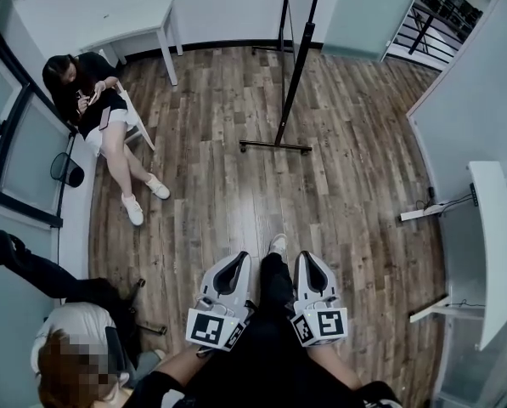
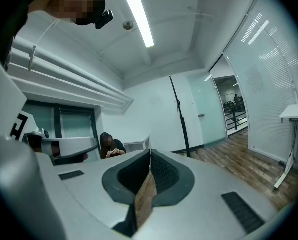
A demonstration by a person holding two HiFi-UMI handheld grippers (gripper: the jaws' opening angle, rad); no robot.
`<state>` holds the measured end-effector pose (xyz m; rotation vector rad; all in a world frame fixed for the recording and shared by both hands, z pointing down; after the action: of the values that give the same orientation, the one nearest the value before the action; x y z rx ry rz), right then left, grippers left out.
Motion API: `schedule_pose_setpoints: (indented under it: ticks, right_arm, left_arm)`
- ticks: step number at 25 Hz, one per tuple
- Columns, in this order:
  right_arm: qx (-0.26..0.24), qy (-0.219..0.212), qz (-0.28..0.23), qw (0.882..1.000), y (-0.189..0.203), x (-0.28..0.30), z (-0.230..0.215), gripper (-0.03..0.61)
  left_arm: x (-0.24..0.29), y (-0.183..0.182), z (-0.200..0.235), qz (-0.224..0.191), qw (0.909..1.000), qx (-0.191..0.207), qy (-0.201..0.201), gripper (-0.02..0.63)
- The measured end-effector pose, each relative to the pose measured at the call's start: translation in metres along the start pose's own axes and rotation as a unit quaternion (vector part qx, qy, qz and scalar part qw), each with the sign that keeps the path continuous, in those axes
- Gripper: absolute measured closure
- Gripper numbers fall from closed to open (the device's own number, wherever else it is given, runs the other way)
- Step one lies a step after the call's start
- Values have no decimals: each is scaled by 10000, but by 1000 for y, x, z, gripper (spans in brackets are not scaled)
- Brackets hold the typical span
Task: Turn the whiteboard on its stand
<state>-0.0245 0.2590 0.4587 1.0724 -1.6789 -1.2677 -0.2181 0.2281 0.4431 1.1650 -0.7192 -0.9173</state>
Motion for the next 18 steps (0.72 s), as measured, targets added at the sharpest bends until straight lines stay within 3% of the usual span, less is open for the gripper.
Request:
schedule_pose_setpoints:
  ticks: [8,18]
  right_arm:
    - [8,-94,82,9999,-2,66,-34,563]
    - [40,-214,24,9998,-31,174,-121,563]
  left_arm:
    - [61,2,25,113,9998,14,-151,595]
    - [201,-15,40,43,9994,223,-268,595]
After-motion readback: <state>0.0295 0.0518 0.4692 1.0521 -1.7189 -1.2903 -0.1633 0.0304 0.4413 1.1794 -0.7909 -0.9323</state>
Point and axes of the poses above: the fingertips, and each gripper's own axes: x forward along the fingers, z to its left, y out of its underside, the point moved 8 cm from there along -x, backward along the fingers, and after that the axes turned 10 degrees about -y, right-handed, at the moved point
